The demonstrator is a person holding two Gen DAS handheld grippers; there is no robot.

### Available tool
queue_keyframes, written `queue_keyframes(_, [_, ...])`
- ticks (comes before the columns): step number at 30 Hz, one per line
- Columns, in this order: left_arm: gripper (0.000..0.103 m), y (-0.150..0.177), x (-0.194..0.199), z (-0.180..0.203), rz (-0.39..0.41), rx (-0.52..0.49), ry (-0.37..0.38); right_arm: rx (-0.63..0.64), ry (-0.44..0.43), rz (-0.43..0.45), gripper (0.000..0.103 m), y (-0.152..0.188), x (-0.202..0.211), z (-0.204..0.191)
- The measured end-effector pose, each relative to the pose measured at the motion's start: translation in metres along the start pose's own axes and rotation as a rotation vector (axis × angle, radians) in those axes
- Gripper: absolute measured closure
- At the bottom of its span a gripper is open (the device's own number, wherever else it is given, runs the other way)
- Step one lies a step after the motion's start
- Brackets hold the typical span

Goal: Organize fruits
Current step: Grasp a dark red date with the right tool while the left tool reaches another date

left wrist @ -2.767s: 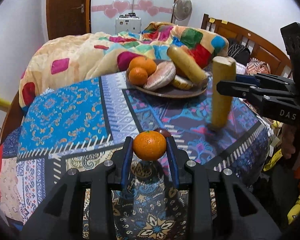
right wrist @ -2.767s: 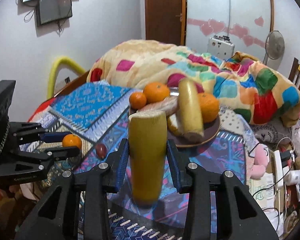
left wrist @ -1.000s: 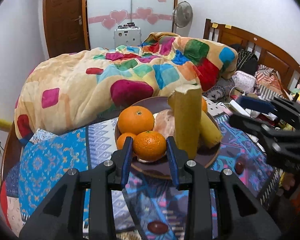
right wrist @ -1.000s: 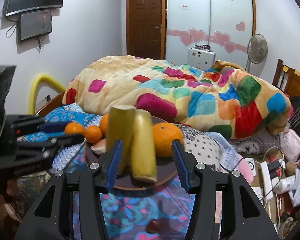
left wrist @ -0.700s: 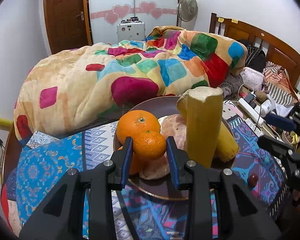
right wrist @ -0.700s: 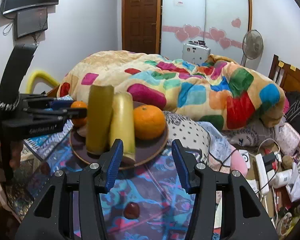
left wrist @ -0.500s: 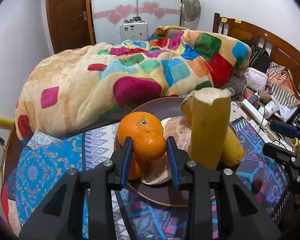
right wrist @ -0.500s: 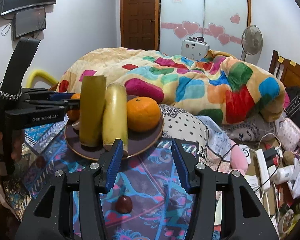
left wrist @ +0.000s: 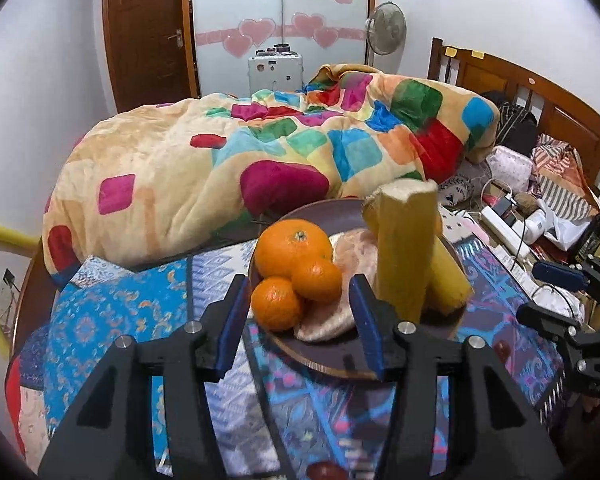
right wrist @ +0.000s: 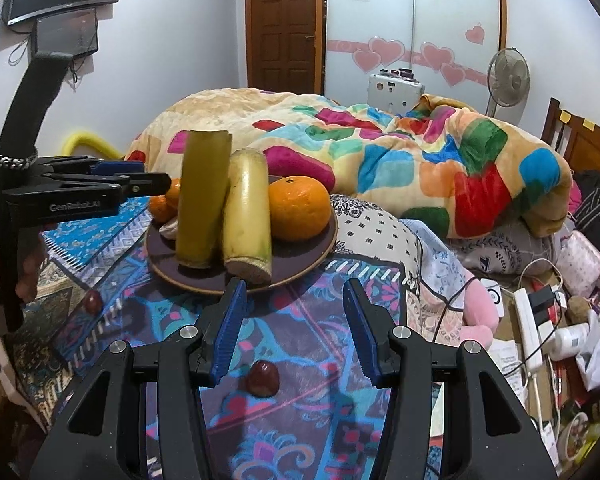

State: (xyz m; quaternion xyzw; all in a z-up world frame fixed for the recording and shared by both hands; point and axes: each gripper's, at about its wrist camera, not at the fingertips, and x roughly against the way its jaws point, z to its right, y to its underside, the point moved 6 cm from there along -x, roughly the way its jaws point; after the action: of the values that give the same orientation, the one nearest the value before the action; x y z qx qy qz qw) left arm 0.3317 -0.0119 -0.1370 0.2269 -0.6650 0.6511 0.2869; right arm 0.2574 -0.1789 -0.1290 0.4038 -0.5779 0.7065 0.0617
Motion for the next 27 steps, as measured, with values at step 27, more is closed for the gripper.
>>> queue_keyframes(27, [0.05, 0.11, 0.018, 0.005, -0.157, 0.005, 0.111, 0.006, -0.007, -0.128, 0.056, 0.058, -0.009, -0.017])
